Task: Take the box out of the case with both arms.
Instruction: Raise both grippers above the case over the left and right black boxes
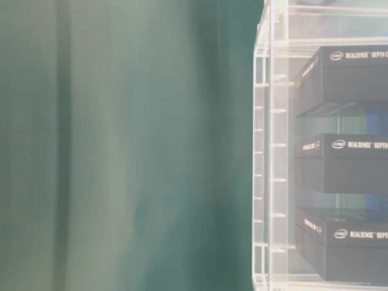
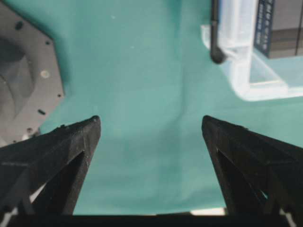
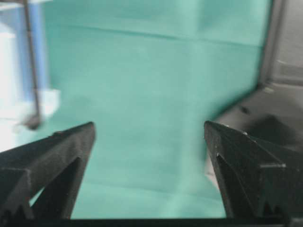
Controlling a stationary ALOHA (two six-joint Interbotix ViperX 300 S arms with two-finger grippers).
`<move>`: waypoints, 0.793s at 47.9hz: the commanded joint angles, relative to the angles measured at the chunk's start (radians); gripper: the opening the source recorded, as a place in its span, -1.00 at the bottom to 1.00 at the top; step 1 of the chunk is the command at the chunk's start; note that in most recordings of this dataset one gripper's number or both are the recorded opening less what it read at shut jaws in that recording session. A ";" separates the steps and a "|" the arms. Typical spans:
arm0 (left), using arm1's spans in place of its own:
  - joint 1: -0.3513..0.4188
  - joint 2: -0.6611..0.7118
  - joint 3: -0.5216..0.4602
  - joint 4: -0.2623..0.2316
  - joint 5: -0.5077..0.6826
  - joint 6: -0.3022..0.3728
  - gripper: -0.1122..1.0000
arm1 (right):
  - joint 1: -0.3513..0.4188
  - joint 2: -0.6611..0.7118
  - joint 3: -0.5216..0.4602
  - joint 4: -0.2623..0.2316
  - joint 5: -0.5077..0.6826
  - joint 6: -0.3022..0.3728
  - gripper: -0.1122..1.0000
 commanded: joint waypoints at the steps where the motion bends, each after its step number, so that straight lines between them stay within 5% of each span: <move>1: -0.023 0.060 -0.077 0.009 -0.017 -0.003 0.84 | 0.034 0.043 -0.043 0.005 -0.044 0.009 0.89; 38: -0.060 0.442 -0.396 0.020 -0.132 -0.012 0.84 | 0.161 0.469 -0.457 0.002 -0.117 0.028 0.89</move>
